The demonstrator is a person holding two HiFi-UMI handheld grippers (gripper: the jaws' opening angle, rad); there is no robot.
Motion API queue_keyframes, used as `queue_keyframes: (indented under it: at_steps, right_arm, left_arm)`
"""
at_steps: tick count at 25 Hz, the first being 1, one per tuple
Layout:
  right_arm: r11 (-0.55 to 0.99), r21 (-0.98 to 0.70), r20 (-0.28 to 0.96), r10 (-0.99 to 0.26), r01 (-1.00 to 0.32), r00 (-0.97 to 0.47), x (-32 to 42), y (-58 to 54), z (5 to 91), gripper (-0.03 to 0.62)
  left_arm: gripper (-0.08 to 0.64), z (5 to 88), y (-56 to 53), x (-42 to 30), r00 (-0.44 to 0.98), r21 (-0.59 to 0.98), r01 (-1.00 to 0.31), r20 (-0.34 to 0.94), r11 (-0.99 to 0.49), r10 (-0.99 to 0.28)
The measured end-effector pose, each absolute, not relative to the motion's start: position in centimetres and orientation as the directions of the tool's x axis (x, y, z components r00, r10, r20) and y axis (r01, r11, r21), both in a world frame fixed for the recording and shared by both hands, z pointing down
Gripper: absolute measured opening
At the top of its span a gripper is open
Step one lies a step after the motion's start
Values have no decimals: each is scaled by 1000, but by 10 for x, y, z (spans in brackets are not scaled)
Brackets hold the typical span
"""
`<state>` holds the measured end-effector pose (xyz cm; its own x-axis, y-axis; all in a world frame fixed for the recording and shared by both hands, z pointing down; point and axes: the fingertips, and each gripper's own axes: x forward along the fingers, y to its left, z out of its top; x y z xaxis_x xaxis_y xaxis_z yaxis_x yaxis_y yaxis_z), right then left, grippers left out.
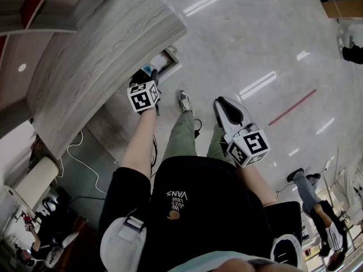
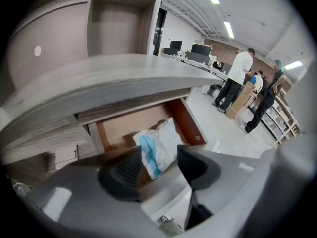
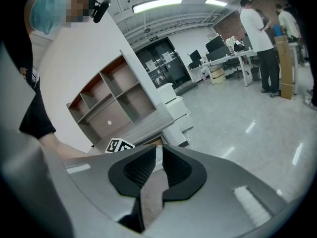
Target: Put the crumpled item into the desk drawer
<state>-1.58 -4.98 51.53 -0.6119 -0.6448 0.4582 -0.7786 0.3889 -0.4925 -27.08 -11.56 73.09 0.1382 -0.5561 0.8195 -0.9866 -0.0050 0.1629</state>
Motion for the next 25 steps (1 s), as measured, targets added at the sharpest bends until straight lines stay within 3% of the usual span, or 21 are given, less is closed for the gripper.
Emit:
queue_keyframes:
  at_steps: [3, 15, 20, 25]
  right_arm:
    - [390, -491, 457, -646, -779, -611, -17, -50, 514, 21]
    - [420, -487, 439, -641, -766, -630, -15, -50, 502, 21]
    - [449, -484, 429, -626, -751, -651, -20, -48, 495, 21]
    - [479, -480, 419, -610, -734, -672, -19, -46, 490, 21]
  left_arm:
    - [276, 729, -116, -273, 128, 154, -988, 815, -1, -565]
    - [270, 701, -116, -262, 155, 182, -983, 754, -24, -638]
    - [142, 685, -109, -264, 149, 186, -982, 725, -17, -672]
    - [97, 670, -99, -262, 138, 197, -980, 695, 2, -706]
